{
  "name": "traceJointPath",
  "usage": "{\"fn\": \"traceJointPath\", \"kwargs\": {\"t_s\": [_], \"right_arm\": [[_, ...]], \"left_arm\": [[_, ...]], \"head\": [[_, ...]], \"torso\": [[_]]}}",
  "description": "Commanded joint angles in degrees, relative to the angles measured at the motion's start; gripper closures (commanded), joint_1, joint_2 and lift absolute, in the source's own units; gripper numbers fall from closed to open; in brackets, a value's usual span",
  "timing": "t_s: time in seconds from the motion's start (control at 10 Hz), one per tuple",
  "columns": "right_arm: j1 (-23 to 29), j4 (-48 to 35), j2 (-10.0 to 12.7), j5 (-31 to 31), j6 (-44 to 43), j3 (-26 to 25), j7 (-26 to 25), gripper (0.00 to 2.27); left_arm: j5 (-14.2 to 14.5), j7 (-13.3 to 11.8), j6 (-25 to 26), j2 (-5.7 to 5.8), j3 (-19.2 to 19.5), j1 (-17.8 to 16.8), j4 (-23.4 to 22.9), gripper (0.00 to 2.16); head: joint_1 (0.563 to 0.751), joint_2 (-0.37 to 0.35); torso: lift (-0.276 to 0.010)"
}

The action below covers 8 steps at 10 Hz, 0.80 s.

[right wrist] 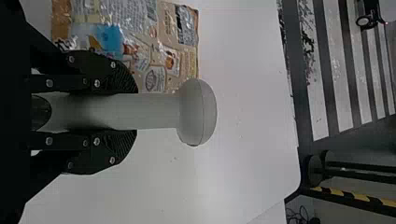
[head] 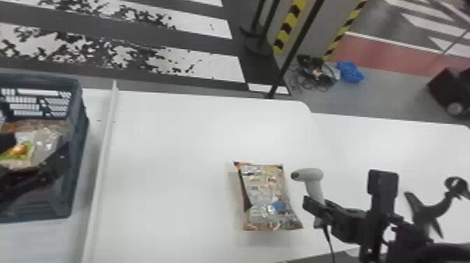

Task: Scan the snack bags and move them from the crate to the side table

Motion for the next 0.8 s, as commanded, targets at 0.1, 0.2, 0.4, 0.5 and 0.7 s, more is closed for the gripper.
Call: {"fn": "traceJointPath", "kwargs": {"t_s": [0.1,0.2,0.4,0.5,0.7], "right_arm": [[3.6,-10.4,3.3,-2.3,6.2,0.0,-0.3,2.25],[4.5,-13.8,4.3,-2.3,8.4,1.0,-1.2,2.25],[4.4,-15.6,6.0,-0.6,8.9,4.8,-2.0,2.25],[3.4,-15.4,6.0,3.2,8.9,8.6,-2.8,2.25],[1.3,-13.2,5.4,7.2,8.9,13.1,-3.9,2.25]], "left_arm": [[0.4,-0.8,-0.9,0.01,-0.3,0.1,-0.2,0.07],[0.7,-1.1,-1.1,0.1,-0.3,0.1,-0.2,0.07],[1.2,-1.3,-1.2,0.37,-0.3,0.3,-0.3,0.07],[1.4,-1.3,-1.2,0.89,-0.2,0.5,-0.5,0.07],[1.4,-1.4,-1.2,1.24,-0.2,0.9,-1.2,0.07]], "head": [[0.695,-0.277],[0.695,-0.255],[0.695,-0.219],[0.695,-0.191],[0.695,-0.149]], "torso": [[-0.087],[-0.087],[-0.087],[-0.087],[-0.087]]}}
